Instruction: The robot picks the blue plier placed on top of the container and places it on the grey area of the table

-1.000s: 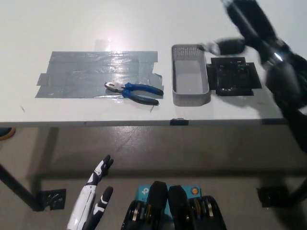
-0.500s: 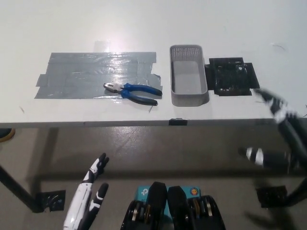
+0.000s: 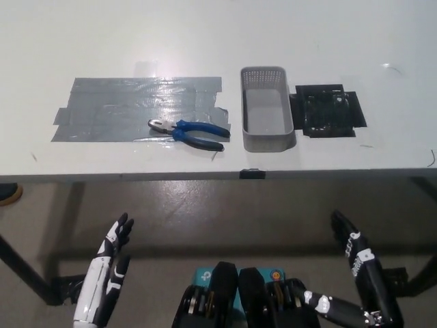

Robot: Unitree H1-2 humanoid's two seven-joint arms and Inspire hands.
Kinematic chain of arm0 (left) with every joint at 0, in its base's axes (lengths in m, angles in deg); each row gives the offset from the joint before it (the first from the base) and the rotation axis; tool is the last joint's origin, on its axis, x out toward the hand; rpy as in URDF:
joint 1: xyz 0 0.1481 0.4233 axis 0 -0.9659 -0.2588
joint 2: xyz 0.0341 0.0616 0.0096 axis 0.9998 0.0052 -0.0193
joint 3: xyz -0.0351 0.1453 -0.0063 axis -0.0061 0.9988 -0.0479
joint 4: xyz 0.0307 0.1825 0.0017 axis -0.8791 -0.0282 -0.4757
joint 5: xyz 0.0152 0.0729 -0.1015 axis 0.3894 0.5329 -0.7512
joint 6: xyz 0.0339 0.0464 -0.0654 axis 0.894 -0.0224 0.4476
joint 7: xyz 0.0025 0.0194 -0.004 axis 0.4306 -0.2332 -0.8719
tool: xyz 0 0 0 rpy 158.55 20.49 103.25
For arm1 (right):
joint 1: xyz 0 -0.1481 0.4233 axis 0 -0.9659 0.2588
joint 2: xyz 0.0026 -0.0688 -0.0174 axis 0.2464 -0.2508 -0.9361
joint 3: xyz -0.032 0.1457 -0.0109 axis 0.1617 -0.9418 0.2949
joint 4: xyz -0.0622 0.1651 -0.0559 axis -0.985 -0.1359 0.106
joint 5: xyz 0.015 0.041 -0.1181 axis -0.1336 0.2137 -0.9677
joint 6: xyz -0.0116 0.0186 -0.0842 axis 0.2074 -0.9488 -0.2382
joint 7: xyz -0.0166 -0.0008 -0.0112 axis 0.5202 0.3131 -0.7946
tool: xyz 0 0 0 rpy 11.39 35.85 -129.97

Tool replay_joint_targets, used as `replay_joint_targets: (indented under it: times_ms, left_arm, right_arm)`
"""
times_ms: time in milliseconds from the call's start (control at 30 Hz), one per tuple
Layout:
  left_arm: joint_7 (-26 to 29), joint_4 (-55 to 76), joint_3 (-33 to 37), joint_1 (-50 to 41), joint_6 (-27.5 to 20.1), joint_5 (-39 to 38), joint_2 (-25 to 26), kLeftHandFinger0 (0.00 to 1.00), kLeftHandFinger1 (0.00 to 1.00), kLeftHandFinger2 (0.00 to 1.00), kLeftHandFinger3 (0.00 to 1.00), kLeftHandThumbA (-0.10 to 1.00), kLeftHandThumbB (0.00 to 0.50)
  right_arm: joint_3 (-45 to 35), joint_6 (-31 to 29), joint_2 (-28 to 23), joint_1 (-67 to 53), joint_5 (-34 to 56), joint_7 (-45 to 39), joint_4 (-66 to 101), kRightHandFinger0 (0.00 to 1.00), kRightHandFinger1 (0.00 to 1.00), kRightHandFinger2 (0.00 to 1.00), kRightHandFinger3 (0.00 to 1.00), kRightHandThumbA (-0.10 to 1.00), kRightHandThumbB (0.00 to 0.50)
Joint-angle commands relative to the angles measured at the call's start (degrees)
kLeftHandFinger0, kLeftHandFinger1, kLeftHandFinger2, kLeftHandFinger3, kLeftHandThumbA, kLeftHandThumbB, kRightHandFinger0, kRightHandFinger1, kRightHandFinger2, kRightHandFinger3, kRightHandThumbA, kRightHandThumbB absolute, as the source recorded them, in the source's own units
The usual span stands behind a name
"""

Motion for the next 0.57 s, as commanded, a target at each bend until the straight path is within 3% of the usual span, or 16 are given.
replay_joint_targets:
  times_ms: [0,67,233,533]
  left_arm:
    - [0.38,0.35,-0.66,1.37,-0.21,-3.31,-0.10,1.00,1.00,1.00,1.00,1.00,0.126]
    - [0.40,0.20,-0.59,1.14,-0.56,-3.35,-0.25,1.00,1.00,1.00,1.00,1.00,0.128]
    - [0.77,0.36,-0.68,0.52,-0.82,-2.82,-0.35,1.00,1.00,1.00,1.00,1.00,0.126]
    - [0.70,-0.26,-0.99,1.23,-0.89,-3.51,-0.16,1.00,1.00,1.00,1.00,1.00,0.134]
  right_arm:
    - [-3.74,-5.33,3.31,1.12,13.12,-1.64,-4.69,1.00,1.00,1.00,1.00,0.95,0.144]
    - [-4.19,-6.97,3.55,1.24,12.91,-2.32,-7.16,1.00,1.00,1.00,1.00,0.95,0.129]
    - [-4.10,-7.77,3.61,1.42,11.40,-3.39,-9.10,1.00,1.00,1.00,1.00,0.91,0.150]
    - [-3.79,-7.30,2.98,2.39,10.02,-3.44,-8.65,1.00,1.00,1.00,1.00,0.92,0.226]
